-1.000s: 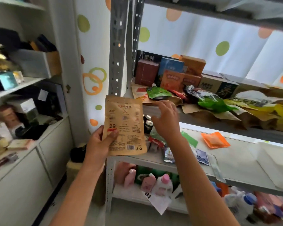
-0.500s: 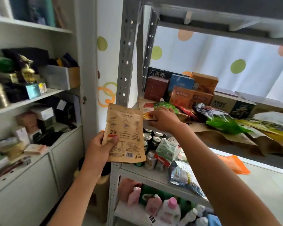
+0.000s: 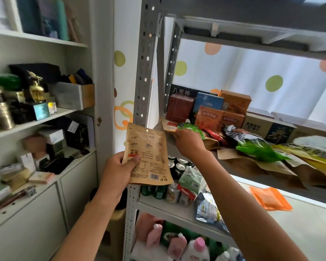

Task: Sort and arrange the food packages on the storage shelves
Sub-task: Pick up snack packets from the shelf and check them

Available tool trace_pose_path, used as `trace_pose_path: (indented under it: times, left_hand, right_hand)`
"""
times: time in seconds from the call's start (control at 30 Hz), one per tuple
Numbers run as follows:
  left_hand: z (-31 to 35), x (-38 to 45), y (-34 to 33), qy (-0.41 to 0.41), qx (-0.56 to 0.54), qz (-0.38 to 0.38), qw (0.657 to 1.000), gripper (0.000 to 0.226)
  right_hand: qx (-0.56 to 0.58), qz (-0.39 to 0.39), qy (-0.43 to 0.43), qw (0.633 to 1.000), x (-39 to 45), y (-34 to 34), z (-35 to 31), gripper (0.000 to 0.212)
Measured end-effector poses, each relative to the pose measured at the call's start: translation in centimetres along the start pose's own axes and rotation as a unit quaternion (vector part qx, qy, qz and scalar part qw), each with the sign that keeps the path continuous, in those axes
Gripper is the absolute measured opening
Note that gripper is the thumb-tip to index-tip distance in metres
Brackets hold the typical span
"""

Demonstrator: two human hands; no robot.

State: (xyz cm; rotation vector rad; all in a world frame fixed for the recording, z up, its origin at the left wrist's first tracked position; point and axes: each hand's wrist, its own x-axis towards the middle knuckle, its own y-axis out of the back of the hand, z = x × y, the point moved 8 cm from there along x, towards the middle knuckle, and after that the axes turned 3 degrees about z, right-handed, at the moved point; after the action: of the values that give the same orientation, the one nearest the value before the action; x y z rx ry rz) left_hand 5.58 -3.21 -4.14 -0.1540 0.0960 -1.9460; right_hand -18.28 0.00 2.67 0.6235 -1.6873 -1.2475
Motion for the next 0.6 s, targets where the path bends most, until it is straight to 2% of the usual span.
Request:
trace_pose_path:
  times: [0.17,0.5,0.6]
  left_hand:
    - [0.3,2.0,-3.0,0.000,0.043,-0.013,0.999,0.007]
    - [0.9,8.0,-9.3,-0.002,0.144,-0.031,0.989,0.007]
    - [1.3,10.3,-10.6,-0.033,0.238,-0.036,0.970,0.023]
  right_hand:
    - [0.051,0.019,-0.019,0.998,-0.1,1.5,0.9,0.031]
    - [0.086,0.014,-0.021,0.996,-0.3,2.3,1.9,0.029]
    - [0.083,0.015,-0.018,0.996,-0.3,2.5,1.8,0.030]
